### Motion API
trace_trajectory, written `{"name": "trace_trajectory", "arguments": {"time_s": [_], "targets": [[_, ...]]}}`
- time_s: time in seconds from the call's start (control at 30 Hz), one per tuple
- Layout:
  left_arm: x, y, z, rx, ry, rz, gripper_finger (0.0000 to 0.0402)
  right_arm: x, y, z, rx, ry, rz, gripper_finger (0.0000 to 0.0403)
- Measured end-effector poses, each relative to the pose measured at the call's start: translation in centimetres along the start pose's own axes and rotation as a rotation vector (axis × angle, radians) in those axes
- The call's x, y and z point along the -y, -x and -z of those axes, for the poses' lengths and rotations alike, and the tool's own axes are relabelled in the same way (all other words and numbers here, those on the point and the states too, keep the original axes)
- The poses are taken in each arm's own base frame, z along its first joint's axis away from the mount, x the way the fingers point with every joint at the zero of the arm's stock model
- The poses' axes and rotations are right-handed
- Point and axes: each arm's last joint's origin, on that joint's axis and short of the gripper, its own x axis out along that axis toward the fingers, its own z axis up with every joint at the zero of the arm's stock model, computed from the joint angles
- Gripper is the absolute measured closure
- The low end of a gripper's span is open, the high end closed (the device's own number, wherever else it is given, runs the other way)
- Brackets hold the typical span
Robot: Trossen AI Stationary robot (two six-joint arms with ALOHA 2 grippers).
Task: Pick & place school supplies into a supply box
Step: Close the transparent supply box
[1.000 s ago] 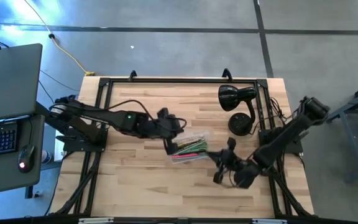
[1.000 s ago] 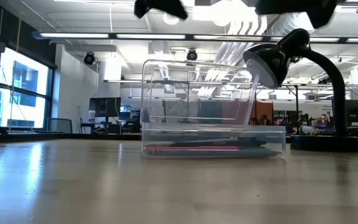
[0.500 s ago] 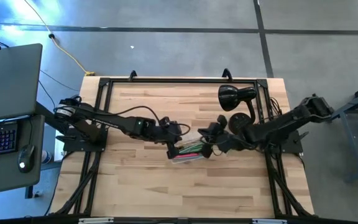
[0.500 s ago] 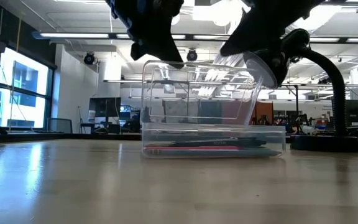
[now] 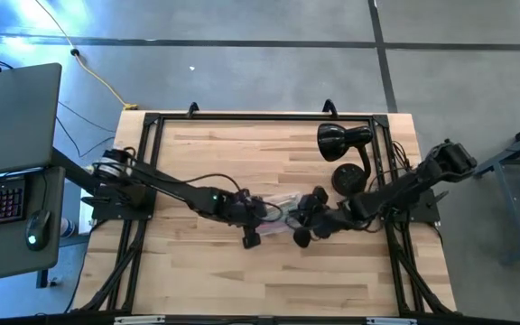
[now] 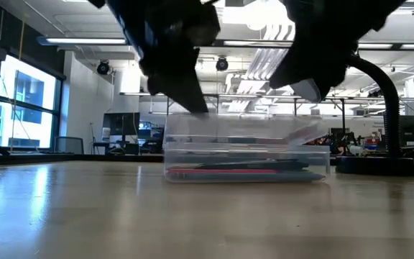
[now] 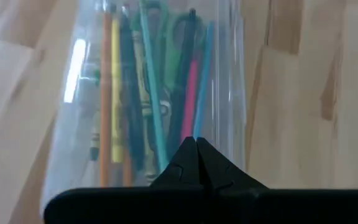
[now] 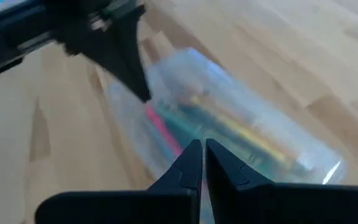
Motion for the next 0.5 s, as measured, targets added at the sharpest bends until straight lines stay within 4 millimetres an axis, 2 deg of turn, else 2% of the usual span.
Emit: {"name": "trace_trajectory", "arguments": {"time_s": [0.17,0.33,0.5], "targets": [[0.4,-2.1,0.4,-0.021,0.009,0.049,0.0392,-0.9,-0.6,1.9,-0.054,-0.004,0.004,0.0403],[0.5,-2.4,0.4,-0.018,0.029,0.067,0.0384,-1.5,-1.7,3.9,-0.105,-0.019,0.022,0.0403],[0.5,-2.4,0.4,-0.023,0.027,0.060,0.0392,-1.6,-3.1,5.4,-0.161,-0.018,0.037,0.0403]]}}
